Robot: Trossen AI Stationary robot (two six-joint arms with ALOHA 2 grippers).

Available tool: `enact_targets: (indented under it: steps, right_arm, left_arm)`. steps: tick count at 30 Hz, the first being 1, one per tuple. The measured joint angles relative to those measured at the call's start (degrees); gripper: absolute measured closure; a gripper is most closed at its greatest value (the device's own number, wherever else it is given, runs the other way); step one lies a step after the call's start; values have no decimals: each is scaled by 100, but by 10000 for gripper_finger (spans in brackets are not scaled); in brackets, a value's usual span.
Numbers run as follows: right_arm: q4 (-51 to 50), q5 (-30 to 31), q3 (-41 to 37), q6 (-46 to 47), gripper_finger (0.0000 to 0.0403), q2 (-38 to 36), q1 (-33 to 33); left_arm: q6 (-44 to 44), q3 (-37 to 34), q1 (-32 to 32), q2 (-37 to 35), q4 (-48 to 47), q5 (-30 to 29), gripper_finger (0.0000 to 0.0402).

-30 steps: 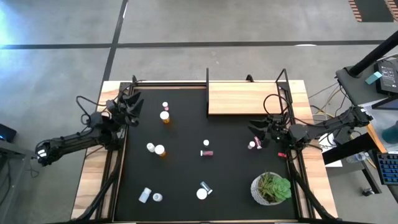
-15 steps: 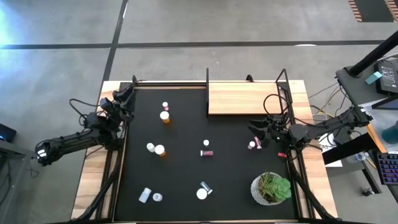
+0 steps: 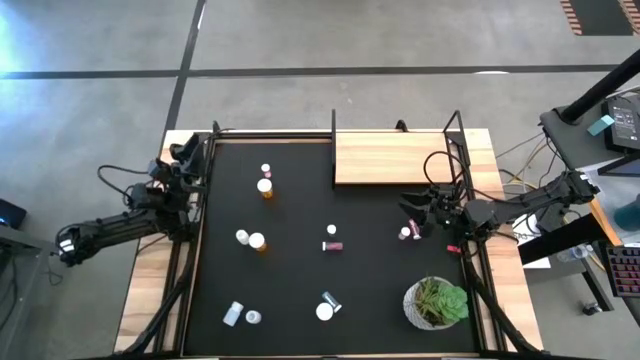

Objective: Pick and place medicine bottles onto shelf by color
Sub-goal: Move the top orange pill bottle to the center of the table

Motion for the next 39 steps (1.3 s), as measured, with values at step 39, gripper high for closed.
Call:
enact_targets:
  steps: [39]
  right_arm:
    - [0, 0, -2, 1, 188, 0, 2]
  left_arm:
    - [-1180, 5798, 0, 5475, -11186, 975, 196]
